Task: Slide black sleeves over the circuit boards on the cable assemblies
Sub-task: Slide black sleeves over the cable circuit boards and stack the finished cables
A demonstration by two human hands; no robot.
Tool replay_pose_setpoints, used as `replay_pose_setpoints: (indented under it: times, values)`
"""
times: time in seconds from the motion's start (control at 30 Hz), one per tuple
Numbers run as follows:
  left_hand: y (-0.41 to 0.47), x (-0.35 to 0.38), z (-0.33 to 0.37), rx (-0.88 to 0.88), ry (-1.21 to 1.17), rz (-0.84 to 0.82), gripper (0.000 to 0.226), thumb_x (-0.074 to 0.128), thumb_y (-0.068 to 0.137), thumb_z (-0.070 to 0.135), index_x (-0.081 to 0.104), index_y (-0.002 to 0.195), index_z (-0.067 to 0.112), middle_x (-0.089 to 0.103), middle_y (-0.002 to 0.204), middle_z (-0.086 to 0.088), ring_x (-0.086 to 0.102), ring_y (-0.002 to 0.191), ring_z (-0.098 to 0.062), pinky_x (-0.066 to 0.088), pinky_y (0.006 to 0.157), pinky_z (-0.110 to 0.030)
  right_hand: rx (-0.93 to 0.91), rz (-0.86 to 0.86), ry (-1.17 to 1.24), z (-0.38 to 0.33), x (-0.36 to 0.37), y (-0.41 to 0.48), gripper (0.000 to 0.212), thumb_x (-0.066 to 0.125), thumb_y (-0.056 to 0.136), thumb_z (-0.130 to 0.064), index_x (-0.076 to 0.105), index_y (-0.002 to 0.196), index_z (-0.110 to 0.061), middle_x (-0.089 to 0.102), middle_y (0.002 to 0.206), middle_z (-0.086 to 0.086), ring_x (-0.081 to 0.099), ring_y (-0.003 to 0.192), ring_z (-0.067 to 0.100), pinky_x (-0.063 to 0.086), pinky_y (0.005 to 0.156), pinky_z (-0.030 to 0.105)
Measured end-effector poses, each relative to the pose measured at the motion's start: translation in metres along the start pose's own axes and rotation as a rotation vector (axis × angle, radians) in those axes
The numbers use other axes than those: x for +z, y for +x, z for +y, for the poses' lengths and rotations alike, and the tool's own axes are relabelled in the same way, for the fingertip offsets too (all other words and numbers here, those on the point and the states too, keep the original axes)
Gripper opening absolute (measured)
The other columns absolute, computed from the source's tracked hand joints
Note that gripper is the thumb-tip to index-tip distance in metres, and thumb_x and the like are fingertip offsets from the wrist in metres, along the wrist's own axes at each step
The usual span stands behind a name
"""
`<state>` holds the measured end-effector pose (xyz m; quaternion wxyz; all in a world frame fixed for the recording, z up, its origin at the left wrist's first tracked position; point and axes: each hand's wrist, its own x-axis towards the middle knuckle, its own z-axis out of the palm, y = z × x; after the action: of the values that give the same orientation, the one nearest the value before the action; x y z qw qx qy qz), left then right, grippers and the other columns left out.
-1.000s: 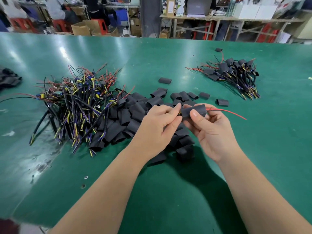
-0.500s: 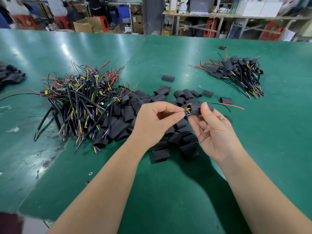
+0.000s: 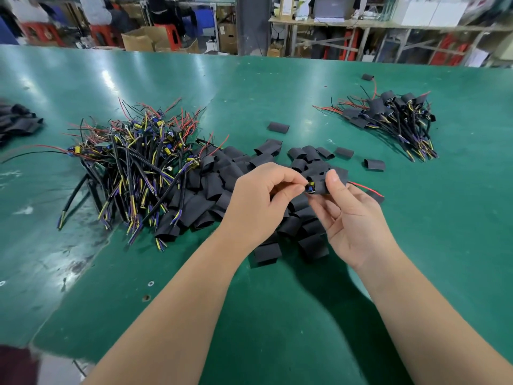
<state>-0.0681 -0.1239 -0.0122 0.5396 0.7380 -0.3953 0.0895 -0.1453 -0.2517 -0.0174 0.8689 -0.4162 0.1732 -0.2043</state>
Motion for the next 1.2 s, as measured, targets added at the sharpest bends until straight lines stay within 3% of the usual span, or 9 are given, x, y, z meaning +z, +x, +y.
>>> replay_pose_setpoints:
  times: [0.4,0.5,0.57,0.7,0.83,0.93,1.0,1.07,1.2]
  values:
    - [-0.004,0.004,0.000,-0.072,-0.123,0.040,0.015,0.075,0.076,0.008,0.064,0.079,0.018,0.069,0.074,0.007,0.065,0.071,0.000,0.050,0.070,-0.014,0.011,-0.097,0.027,-0.001,0.005,-0.001,0.048,0.066,0.075,-0.009,0.056,0.121,-0.011,0.066,0.098,0.009,0.064,0.087,0.021,0.057,0.074,0.029]
    - [0.000,-0.004,0.002,-0.180,-0.271,0.039,0.012,0.073,0.077,0.024,0.064,0.078,0.016,0.071,0.075,0.000,0.070,0.074,-0.017,0.058,0.071,-0.033,-0.022,0.005,0.133,-0.023,-0.005,0.008,0.029,0.061,0.081,-0.008,0.051,0.108,-0.005,0.064,0.088,0.011,0.068,0.074,0.018,0.054,0.062,0.021]
    - [0.006,-0.017,-0.007,-0.235,-0.085,0.102,0.009,0.067,0.082,0.027,0.067,0.079,0.019,0.070,0.077,0.005,0.068,0.077,-0.010,0.055,0.074,-0.028,-0.082,0.083,0.126,-0.045,-0.019,0.014,0.015,0.050,0.094,-0.011,0.051,0.107,-0.004,0.063,0.086,0.011,0.062,0.062,0.011,0.050,0.056,0.017]
    - [0.011,-0.049,-0.037,-0.391,0.730,0.308,0.023,0.055,0.088,0.020,0.066,0.108,0.022,0.061,0.114,-0.001,0.049,0.109,-0.024,0.039,0.091,-0.036,-0.273,0.334,-0.332,-0.090,-0.074,0.023,0.014,0.049,0.097,-0.008,0.058,0.089,-0.015,0.065,0.078,0.007,0.060,0.048,0.005,0.049,0.052,0.014]
    - [0.009,-0.073,-0.053,-0.610,0.896,0.327,0.031,0.058,0.088,0.024,0.064,0.117,0.018,0.054,0.124,-0.008,0.042,0.117,-0.034,0.033,0.093,-0.043,-0.213,0.511,-0.973,-0.106,-0.131,0.032,0.031,0.069,0.081,-0.004,0.058,0.079,-0.032,0.066,0.055,-0.017,0.056,0.039,-0.002,0.044,0.039,0.010]
    - [0.009,-0.079,-0.059,-0.670,0.967,0.266,0.020,0.062,0.088,0.026,0.072,0.105,0.023,0.060,0.109,-0.008,0.048,0.108,-0.034,0.032,0.090,-0.044,-0.144,0.582,-1.241,-0.100,-0.163,0.043,0.041,0.072,0.074,-0.007,0.060,0.084,-0.045,0.072,0.100,0.007,0.068,0.076,0.026,0.058,0.062,0.043]
    - [0.009,-0.080,-0.059,-0.646,0.979,0.311,0.015,0.062,0.091,0.030,0.074,0.099,0.027,0.062,0.104,-0.005,0.048,0.104,-0.033,0.028,0.087,-0.041,-0.135,0.632,-1.389,-0.094,-0.177,0.054,0.038,0.068,0.072,-0.023,0.056,0.102,-0.043,0.061,0.119,0.017,0.062,0.099,0.038,0.053,0.080,0.059]
    - [0.010,-0.080,-0.056,-0.553,0.951,0.390,0.017,0.059,0.092,0.035,0.074,0.099,0.030,0.065,0.104,-0.001,0.049,0.102,-0.030,0.023,0.081,-0.038,-0.258,0.692,-1.393,-0.090,-0.155,0.049,0.040,0.057,0.065,-0.039,0.054,0.104,-0.047,0.059,0.117,0.013,0.059,0.103,0.037,0.049,0.088,0.058]
    - [0.016,-0.073,-0.039,-0.096,0.622,0.468,0.020,0.055,0.094,0.023,0.073,0.102,0.018,0.073,0.095,0.001,0.064,0.089,-0.021,0.042,0.080,-0.035,-0.466,0.384,-1.083,-0.068,-0.072,0.019,0.018,0.059,0.074,-0.023,0.069,0.082,-0.036,0.071,0.071,-0.012,0.064,0.061,0.003,0.051,0.062,0.017]
